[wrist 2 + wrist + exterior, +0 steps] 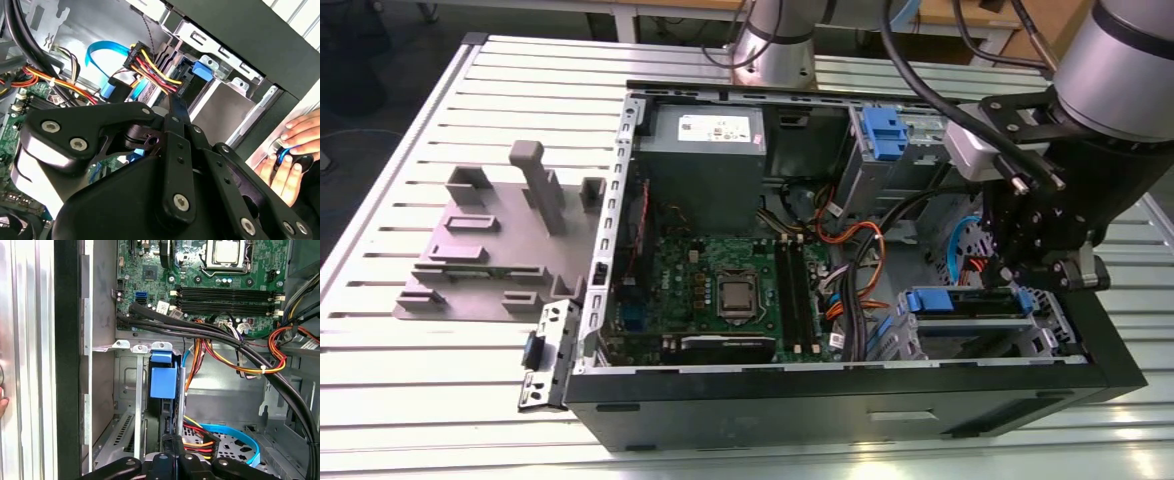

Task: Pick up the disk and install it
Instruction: 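Insert the second disk wire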

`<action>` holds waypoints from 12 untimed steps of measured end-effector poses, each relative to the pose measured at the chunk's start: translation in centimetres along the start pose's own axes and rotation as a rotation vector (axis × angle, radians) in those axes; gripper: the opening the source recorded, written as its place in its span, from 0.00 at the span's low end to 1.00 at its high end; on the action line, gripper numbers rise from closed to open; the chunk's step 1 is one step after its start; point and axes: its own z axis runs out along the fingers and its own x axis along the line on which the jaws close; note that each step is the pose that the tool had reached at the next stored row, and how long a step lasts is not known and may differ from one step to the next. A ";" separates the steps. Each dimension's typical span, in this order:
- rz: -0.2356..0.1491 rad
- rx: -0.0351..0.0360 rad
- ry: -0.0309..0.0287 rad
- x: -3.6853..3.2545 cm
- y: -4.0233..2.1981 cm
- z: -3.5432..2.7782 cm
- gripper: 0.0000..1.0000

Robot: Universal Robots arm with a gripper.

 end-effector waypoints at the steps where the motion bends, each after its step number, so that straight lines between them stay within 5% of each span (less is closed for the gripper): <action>1: 0.000 -0.0003 -0.0004 0.00 -0.02 -0.14 0.11; 12: 0.000 -0.0003 -0.0018 -0.31 -0.22 -2.12 0.11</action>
